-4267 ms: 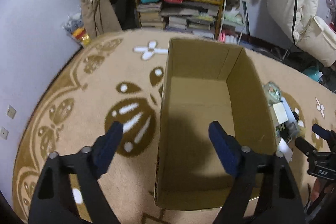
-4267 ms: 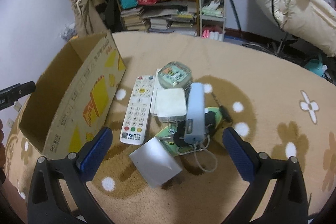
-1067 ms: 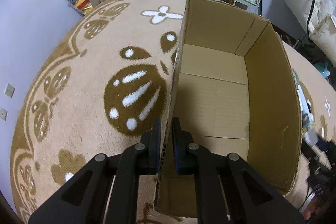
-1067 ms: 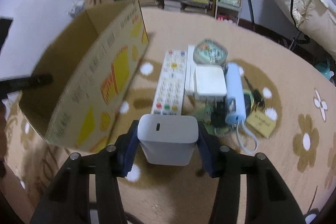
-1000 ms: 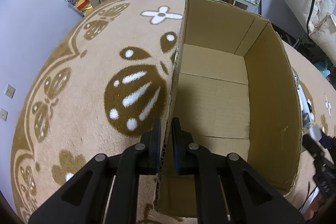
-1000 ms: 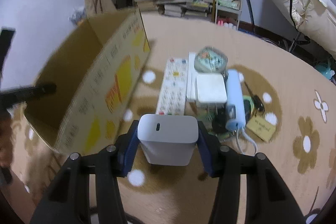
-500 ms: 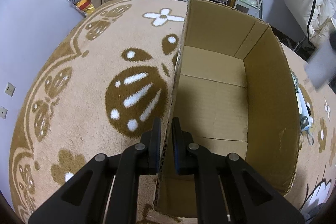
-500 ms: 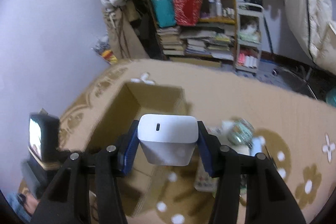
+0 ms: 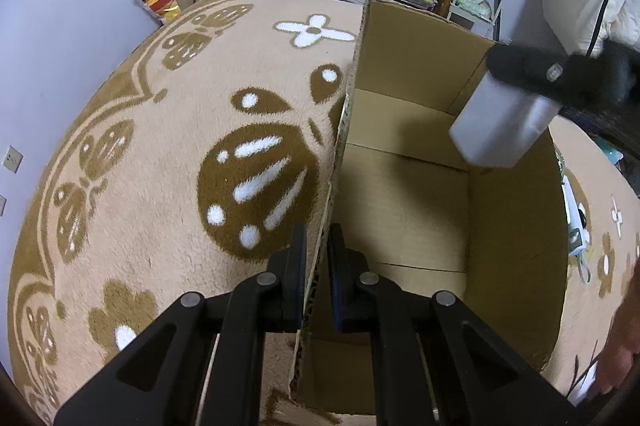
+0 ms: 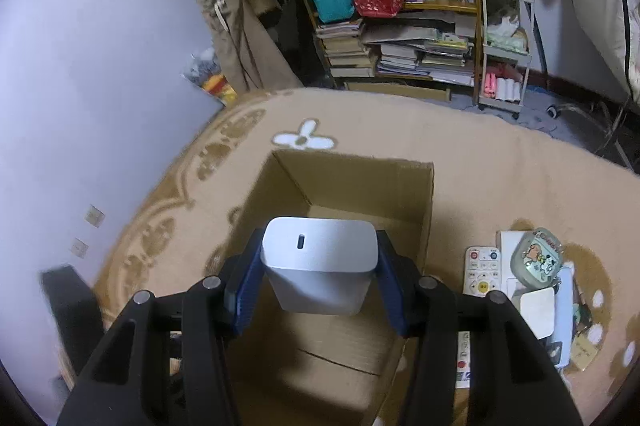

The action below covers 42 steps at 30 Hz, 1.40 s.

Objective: Organize rigid objects
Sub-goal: 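Carry the charger over the box and release it with the right gripper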

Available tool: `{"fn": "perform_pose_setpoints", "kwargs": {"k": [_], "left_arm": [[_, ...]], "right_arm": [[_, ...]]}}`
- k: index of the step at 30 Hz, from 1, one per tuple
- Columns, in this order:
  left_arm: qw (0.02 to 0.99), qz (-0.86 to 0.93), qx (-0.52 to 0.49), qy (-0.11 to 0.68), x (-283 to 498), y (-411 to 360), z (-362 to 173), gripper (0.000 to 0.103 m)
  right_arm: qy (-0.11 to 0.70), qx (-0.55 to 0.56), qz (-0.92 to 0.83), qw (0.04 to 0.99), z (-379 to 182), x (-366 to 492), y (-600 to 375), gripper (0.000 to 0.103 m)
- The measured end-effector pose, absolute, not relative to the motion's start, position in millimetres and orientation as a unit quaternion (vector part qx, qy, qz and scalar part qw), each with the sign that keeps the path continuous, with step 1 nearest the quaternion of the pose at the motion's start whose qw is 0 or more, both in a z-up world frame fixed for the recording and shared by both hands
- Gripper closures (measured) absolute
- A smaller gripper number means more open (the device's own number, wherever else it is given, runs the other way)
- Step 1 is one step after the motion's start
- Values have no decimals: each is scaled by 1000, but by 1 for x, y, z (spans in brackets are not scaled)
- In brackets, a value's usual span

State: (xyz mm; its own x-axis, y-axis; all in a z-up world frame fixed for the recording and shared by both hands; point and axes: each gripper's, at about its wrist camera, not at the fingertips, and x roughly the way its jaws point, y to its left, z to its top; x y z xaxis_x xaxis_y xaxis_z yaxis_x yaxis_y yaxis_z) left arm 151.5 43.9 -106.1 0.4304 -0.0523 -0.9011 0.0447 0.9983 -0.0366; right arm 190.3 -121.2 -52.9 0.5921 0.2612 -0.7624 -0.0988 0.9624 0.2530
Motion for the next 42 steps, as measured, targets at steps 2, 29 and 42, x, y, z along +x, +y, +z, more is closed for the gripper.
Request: {"fn": "perform_pose_setpoints", "kwargs": {"k": [2, 29, 42], "left_arm": [[846, -28, -5, 533, 152, 44, -107, 94], [838, -25, -14, 546, 156, 51, -112, 93], [837, -23, -13, 547, 157, 51, -112, 93]], "right_arm": [[445, 80, 102, 886, -59, 190, -117, 47], [389, 26, 91, 916, -14, 160, -148, 12], [415, 50, -6, 908, -43, 141, -245, 0]]}}
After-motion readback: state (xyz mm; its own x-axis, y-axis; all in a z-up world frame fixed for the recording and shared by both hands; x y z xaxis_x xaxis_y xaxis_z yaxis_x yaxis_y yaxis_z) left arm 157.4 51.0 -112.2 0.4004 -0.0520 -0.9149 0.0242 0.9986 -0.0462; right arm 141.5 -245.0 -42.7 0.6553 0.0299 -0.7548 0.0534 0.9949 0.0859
